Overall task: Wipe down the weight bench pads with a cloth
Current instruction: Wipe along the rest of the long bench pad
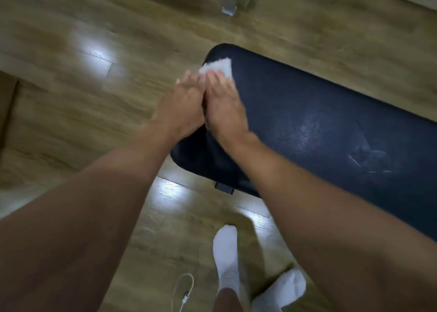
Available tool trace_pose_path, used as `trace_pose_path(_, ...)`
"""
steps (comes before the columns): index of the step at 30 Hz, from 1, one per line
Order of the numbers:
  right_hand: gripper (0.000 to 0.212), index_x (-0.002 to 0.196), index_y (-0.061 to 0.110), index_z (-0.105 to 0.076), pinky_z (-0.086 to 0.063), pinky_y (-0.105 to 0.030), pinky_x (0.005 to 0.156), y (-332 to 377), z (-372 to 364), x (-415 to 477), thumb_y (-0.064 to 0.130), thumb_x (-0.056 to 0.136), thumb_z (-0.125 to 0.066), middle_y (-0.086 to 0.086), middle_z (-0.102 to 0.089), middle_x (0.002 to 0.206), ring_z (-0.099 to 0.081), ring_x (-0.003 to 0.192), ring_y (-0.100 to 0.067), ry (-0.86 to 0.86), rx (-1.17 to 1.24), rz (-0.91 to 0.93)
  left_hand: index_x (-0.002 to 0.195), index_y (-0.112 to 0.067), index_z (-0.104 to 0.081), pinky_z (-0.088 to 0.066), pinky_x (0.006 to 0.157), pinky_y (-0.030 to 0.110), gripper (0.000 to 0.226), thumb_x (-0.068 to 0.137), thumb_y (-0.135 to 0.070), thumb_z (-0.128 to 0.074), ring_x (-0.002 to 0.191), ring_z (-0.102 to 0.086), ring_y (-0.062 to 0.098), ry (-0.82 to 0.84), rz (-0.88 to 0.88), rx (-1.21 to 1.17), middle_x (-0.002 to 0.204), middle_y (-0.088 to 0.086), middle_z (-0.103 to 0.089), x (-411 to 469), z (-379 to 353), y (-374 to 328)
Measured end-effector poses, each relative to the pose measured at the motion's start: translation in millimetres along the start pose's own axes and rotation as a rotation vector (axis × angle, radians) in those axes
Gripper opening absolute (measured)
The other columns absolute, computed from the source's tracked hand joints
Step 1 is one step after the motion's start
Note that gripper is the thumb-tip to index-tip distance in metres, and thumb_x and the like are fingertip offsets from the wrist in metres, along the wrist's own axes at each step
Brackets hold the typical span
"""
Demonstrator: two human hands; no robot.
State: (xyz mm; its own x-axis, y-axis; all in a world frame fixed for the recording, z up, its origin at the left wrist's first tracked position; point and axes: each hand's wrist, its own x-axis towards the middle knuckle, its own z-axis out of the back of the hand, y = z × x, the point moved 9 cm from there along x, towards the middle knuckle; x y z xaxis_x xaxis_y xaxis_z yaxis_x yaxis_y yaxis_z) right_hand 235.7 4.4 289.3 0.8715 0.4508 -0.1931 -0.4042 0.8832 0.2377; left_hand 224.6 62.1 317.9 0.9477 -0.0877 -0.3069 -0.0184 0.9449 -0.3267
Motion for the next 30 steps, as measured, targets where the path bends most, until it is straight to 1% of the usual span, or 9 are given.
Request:
trace_pose_path(4,0.055,0.151,0.005,-0.003,0.002,-0.04,0.121,35,-17,-67,0.015,0.1,-0.025,-0.009,-0.005,0.161,0.004,0.148,-0.023,0.065,0.029,0.087,0.148,-0.006,-0.027,-0.037,0.108,0.044,0.06,0.089,-0.003,-0.035,0.14,-0.033,0.031,0.067,0.05,0.08,0.154,0.012,-0.029,-58,-22,-1)
trace_pose_path(7,0.056,0.15,0.004,0.003,0.003,-0.041,0.121,39,-30,-103,0.016,0.099,-0.017,-0.011,-0.002,0.161,0.006,0.147,-0.026,0.102,-0.019,0.135,0.15,-0.006,-0.025,-0.039,0.104,0.044,0.06,0.091,-0.008,-0.038,0.139,-0.036,0.032,0.113,0.077,0.17,0.156,0.01,-0.027,-91,-36,-11)
trace_pose_path(9,0.058,0.15,0.004,0.005,0.003,-0.04,0.12,31,-35,-127,0.017,0.095,-0.007,-0.011,0.0,0.161,0.006,0.147,-0.026,0.131,-0.052,0.155,0.144,0.004,-0.034,-0.037,0.106,0.046,0.058,0.088,-0.008,-0.029,0.136,-0.039,0.037,0.09,0.027,0.221,0.148,0.02,-0.038,-110,-41,-35)
trace_pose_path(11,0.062,0.149,0.005,0.005,0.003,-0.039,0.12,14,-39,-154,0.018,0.089,0.001,-0.008,-0.001,0.161,0.006,0.147,-0.024,0.177,-0.083,0.18,0.137,0.014,-0.04,-0.032,0.111,0.051,0.068,0.08,-0.012,-0.013,0.132,-0.042,0.043,0.082,-0.048,0.266,0.137,0.03,-0.047,-124,-54,-69)
trace_pose_path(14,0.06,0.149,0.006,-0.021,-0.018,-0.036,0.119,-32,-28,-193,0.019,0.091,-0.013,-0.003,-0.025,0.157,-0.017,0.146,-0.019,0.124,-0.102,0.129,0.143,0.012,-0.027,-0.016,0.119,0.047,0.079,0.074,-0.016,0.0,0.141,-0.028,0.04,0.142,-0.106,0.336,0.146,0.03,-0.036,-132,-84,-120)
trace_pose_path(17,0.053,0.139,0.008,-0.044,-0.038,-0.037,0.109,-91,-11,-232,0.019,0.089,-0.032,-0.002,-0.046,0.145,-0.039,0.137,-0.018,0.038,-0.076,0.063,0.142,0.013,-0.029,-0.018,0.118,0.049,0.079,0.074,-0.017,-0.001,0.14,-0.028,0.043,0.128,-0.161,0.277,0.145,0.032,-0.036,-131,-109,-186)
trace_pose_path(21,0.055,0.145,0.008,-0.034,-0.031,-0.04,0.114,-180,-2,-285,0.019,0.091,-0.029,-0.004,-0.038,0.151,-0.031,0.141,-0.02,0.027,-0.104,-0.042,0.15,0.004,-0.003,0.007,0.12,0.038,0.077,0.076,-0.018,0.004,0.148,-0.001,0.033,0.194,-0.229,0.269,0.158,0.022,-0.01,-123,-153,-275)
trace_pose_path(25,0.054,0.142,0.005,-0.038,-0.035,-0.044,0.111,-273,14,-348,0.015,0.088,-0.035,-0.006,-0.043,0.147,-0.037,0.138,-0.023,-0.043,-0.053,-0.188,0.149,0.006,0.002,0.007,0.12,0.041,0.063,0.094,-0.014,-0.022,0.148,0.001,0.034,0.191,-0.392,0.335,0.158,0.024,-0.007,-119,-194,-382)
trace_pose_path(30,0.053,0.143,0.003,-0.034,-0.029,-0.047,0.114,-382,28,-436,0.011,0.092,-0.042,-0.008,-0.041,0.148,-0.034,0.139,-0.026,-0.103,-0.002,-0.351,0.149,0.005,-0.001,0.007,0.119,0.041,0.063,0.094,-0.013,-0.025,0.148,0.001,0.034,0.216,-0.555,0.309,0.158,0.022,-0.007,-126,-243,-514)
